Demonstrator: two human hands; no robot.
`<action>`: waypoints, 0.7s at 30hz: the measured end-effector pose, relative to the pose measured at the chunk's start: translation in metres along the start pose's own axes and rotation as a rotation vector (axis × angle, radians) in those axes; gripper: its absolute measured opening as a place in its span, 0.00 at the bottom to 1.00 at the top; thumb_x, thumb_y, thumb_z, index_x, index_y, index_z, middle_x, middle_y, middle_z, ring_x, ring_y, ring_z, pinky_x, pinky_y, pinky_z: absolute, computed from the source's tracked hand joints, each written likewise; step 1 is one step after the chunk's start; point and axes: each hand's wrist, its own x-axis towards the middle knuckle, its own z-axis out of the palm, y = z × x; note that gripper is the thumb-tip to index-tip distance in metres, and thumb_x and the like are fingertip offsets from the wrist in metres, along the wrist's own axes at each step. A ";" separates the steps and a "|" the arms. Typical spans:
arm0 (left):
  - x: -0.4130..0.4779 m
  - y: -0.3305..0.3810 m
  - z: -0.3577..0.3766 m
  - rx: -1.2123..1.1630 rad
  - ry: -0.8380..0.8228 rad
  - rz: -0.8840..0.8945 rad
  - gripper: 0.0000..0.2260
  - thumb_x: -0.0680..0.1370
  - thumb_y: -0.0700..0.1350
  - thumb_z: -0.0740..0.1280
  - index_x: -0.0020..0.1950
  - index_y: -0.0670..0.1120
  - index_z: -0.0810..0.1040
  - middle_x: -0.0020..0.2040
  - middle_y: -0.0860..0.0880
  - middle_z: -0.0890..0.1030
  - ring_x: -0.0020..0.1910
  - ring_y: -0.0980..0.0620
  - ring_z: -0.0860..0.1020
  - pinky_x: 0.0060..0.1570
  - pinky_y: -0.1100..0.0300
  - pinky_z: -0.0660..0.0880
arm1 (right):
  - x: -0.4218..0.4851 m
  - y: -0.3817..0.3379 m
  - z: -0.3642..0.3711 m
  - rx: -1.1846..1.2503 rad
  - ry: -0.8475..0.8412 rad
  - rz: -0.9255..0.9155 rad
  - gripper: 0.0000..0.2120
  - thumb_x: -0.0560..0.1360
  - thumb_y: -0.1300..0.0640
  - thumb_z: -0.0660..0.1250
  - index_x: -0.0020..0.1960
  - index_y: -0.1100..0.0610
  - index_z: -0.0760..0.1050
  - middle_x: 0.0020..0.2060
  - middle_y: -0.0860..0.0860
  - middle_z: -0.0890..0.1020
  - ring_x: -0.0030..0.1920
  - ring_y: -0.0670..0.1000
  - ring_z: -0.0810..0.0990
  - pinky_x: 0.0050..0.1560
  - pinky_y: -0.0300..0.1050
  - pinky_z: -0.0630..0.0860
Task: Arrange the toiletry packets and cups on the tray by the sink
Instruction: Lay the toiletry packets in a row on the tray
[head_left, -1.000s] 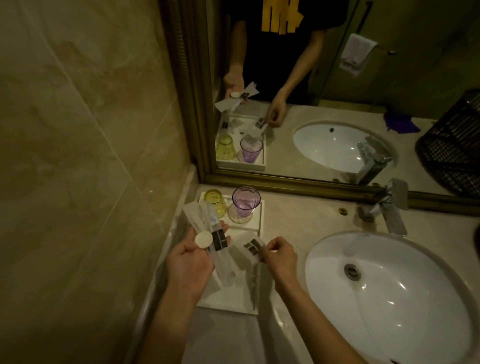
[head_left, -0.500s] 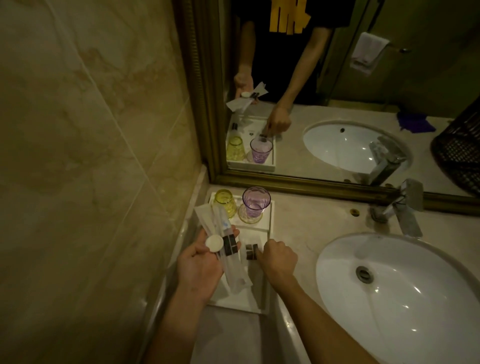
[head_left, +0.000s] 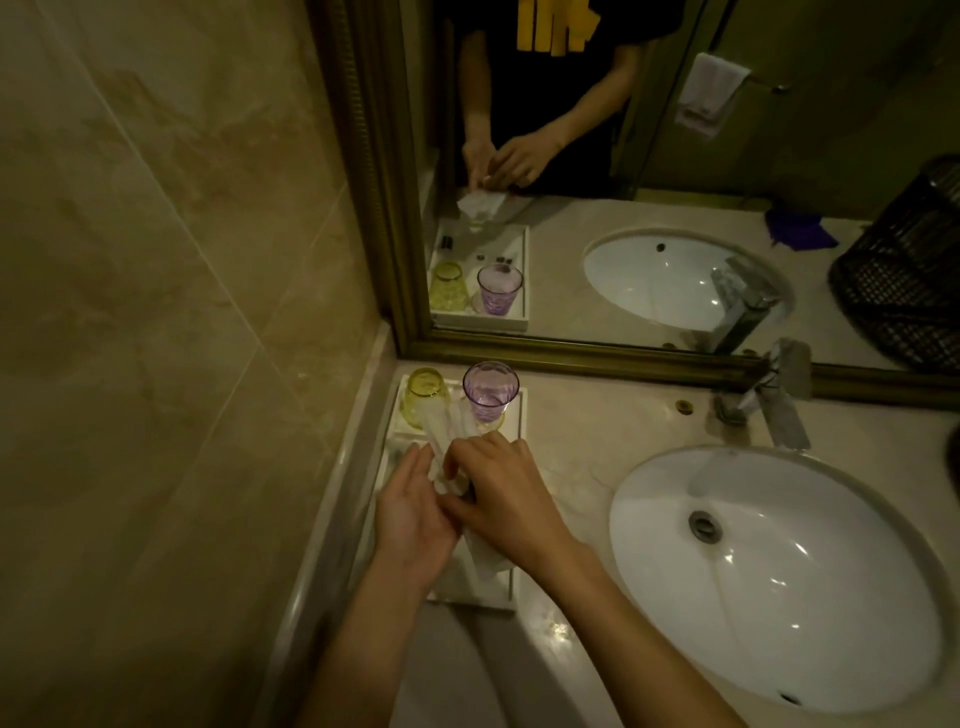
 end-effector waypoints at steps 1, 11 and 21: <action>0.001 -0.001 0.000 -0.004 0.006 -0.008 0.20 0.83 0.54 0.56 0.69 0.47 0.75 0.65 0.42 0.80 0.61 0.45 0.79 0.55 0.51 0.75 | -0.001 0.002 0.000 -0.009 -0.015 0.002 0.10 0.73 0.49 0.71 0.49 0.52 0.74 0.45 0.47 0.80 0.49 0.54 0.75 0.47 0.51 0.69; 0.000 -0.001 -0.015 -0.034 -0.020 0.007 0.22 0.83 0.55 0.55 0.72 0.46 0.73 0.60 0.39 0.82 0.56 0.42 0.82 0.55 0.48 0.76 | -0.017 0.012 -0.006 0.375 0.147 0.245 0.04 0.77 0.54 0.69 0.47 0.52 0.73 0.39 0.45 0.81 0.39 0.43 0.79 0.38 0.33 0.72; -0.001 0.018 -0.037 -0.045 -0.041 0.080 0.23 0.79 0.56 0.59 0.69 0.46 0.77 0.66 0.36 0.79 0.63 0.38 0.80 0.60 0.41 0.71 | -0.071 0.053 0.064 0.204 -0.422 0.418 0.03 0.78 0.57 0.69 0.51 0.52 0.81 0.49 0.50 0.85 0.48 0.47 0.83 0.52 0.35 0.78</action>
